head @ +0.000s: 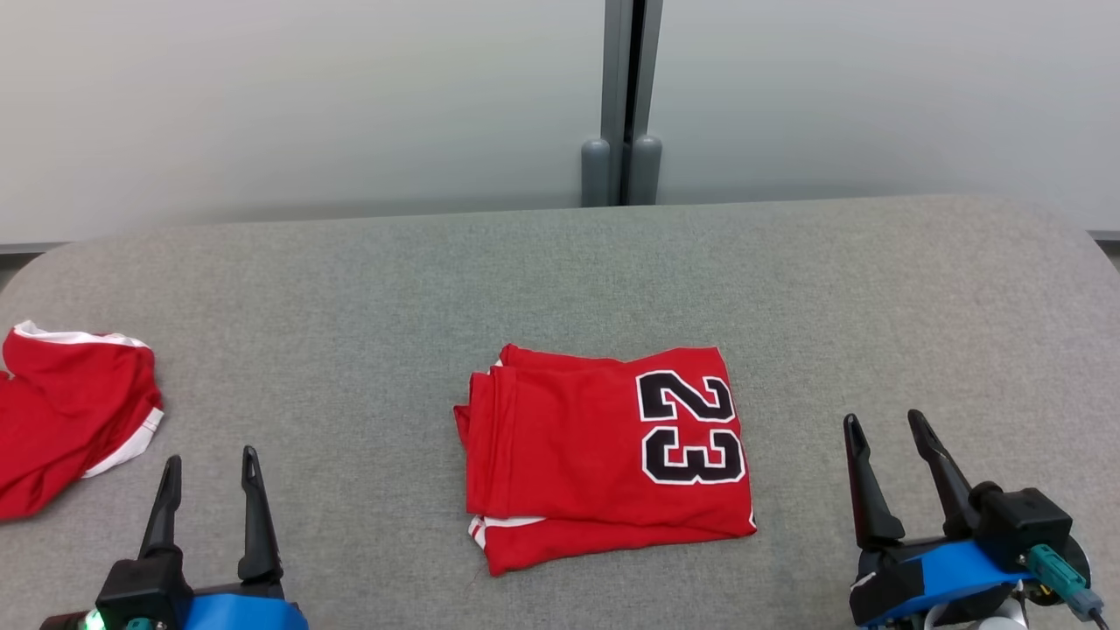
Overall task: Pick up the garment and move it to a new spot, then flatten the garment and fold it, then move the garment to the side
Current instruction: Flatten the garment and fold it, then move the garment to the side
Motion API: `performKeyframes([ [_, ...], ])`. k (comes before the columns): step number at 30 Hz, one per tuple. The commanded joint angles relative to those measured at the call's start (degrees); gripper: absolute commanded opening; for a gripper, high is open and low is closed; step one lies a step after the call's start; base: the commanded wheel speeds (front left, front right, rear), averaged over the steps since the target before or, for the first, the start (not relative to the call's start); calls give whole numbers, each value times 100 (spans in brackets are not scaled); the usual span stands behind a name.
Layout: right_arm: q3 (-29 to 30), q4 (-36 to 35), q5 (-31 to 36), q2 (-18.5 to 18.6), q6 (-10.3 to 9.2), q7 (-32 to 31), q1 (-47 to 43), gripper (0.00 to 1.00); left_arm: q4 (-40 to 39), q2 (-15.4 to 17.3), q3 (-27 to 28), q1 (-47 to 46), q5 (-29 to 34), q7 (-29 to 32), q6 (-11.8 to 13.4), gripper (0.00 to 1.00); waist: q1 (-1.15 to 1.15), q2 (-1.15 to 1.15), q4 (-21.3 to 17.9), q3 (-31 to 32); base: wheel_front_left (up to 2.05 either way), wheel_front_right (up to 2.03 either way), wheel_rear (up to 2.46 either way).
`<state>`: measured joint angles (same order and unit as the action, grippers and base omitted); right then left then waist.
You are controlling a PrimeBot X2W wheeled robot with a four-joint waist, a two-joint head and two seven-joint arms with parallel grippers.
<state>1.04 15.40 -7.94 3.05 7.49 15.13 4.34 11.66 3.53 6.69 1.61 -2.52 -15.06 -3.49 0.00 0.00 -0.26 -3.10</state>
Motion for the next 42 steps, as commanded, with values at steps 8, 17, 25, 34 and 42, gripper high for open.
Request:
performKeyframes([
  [8, -82, -33, -157, -12, 1, -102, -217, 100, 44, 71, -53, 172, -20, -10, 37, 100, 0, 0, 84, 212, 0, 0, 0],
  [17, -69, -33, -127, -13, 1, -174, -245, 100, 105, 97, -96, 185, -86, -2, 63, 100, 0, 0, 107, 211, 0, 0, 0],
  [25, -84, 1, -131, -13, 1, -182, -249, 100, 107, 118, -102, 177, -122, -5, 93, 100, 0, 0, 119, 197, 0, 0, 0],
  [34, -230, 101, -23, -14, 2, -234, 103, 100, 80, 115, -144, 128, -174, -8, 145, 100, 0, 0, 160, 113, 0, 0, 0],
  [42, -566, 465, 229, -11, 1, -393, 1167, 100, 71, 106, -262, -156, -186, -10, 148, 100, 0, 0, 282, -214, 0, 0, 0],
])
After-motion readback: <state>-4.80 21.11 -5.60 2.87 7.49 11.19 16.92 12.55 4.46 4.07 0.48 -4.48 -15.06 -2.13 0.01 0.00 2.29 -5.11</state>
